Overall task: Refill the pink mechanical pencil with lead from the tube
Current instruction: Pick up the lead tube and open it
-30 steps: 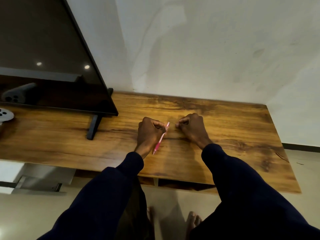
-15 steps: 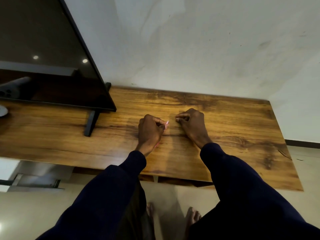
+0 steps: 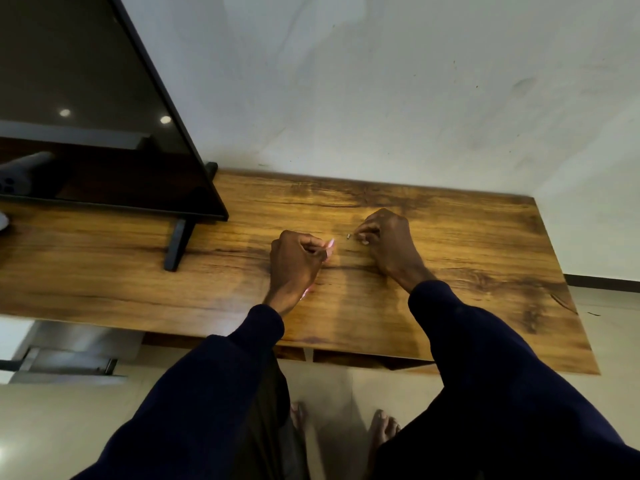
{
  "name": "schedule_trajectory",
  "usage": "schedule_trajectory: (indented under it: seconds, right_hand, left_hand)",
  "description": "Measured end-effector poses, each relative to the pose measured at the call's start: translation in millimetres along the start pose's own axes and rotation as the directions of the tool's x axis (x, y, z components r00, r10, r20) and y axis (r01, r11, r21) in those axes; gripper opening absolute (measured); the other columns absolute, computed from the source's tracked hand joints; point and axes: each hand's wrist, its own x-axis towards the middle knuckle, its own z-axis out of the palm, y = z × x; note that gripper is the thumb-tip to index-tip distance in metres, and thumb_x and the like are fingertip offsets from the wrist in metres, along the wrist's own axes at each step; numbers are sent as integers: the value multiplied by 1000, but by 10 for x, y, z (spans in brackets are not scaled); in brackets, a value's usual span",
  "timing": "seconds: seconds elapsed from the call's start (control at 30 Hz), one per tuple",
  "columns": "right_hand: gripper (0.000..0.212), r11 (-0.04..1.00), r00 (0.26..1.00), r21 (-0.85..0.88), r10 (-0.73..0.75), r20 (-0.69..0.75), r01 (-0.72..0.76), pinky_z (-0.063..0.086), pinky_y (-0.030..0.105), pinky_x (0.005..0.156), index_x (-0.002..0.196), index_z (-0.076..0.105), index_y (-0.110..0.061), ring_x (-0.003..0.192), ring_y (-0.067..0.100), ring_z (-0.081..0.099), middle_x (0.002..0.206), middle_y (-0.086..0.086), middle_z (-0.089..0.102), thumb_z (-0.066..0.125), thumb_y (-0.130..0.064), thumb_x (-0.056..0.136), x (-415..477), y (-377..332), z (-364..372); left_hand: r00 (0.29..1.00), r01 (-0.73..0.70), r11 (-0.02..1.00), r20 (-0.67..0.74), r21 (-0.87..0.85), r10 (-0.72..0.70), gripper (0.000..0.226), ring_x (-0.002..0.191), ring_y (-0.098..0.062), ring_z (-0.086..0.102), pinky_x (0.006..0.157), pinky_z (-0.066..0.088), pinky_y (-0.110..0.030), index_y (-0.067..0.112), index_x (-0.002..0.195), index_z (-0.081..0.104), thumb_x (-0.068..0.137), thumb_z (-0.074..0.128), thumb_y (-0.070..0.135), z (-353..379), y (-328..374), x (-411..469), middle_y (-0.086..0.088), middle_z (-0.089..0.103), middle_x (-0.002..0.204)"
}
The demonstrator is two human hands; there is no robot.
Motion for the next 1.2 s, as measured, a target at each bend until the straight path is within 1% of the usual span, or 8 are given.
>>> schedule_trajectory:
  seconds: [0.23,0.37,0.5,0.7,0.87,1.0,1.1,1.2]
  right_hand:
    - [24,999,999,-13,-30,11,30,46,4,67,88,82,-7,78,8,62,91,8,74,68,13,89,45,-27,21]
    - [18,1000,999,16,5,-34,-5,55,16,77,94,81,-4,87,16,69,96,10,75,68,9,92,51,-8,-23]
    - [20,997,990,47,66,-121,-61,43,-1,74,99,80,-3,87,12,66,97,7,75,68,10,90,-29,35,-162]
    - [18,968,943,54,251,-220,-245,41,-2,69,98,80,-4,84,10,65,98,10,77,70,8,89,-241,143,-301]
    - [10,926,908,93,376,-187,-365,59,26,74,93,77,-8,82,16,71,89,5,75,83,-9,85,-324,116,-272]
    - [24,919,906,66,395,-149,-390,62,34,76,101,72,-11,85,17,70,94,4,73,86,-11,82,-337,44,-184]
    - [24,928,920,-25,364,-143,-371,62,39,81,106,73,-9,95,23,71,102,8,75,83,-9,84,-340,2,-130]
    - [23,917,911,-11,395,-120,-399,63,42,82,106,73,-10,95,23,70,101,8,74,80,-9,85,-366,-34,-110]
  left_hand:
    - [999,16,995,30,96,-19,25,73,8,64,60,49,-1,11,103,80,81,87,19,20,-55,20,-2,81,98]
    - [1000,6,995,13,105,-7,23,74,6,66,60,49,-1,12,103,80,82,86,21,40,-62,40,-1,81,97]
    - [1000,-14,997,-10,76,14,23,74,7,67,62,51,-2,11,102,81,82,87,23,50,-71,14,0,81,95]
    - [998,-37,997,-44,69,40,23,74,3,70,63,52,-4,13,101,81,83,86,27,40,-44,-63,3,79,88]
    - [1000,9,994,-19,107,-7,24,80,1,70,72,58,-14,13,100,80,80,89,25,67,-15,-68,4,78,90]
    - [999,-17,995,-39,93,21,17,77,0,70,70,59,-18,12,96,80,82,87,19,95,54,-57,0,79,89]
    - [999,-21,996,-45,88,25,15,77,-3,72,71,62,-22,11,95,80,84,86,19,115,59,-66,-1,79,89]
    - [998,-32,995,-55,99,37,15,74,-4,71,69,59,-18,9,96,80,85,85,18,122,55,-96,-3,80,88]
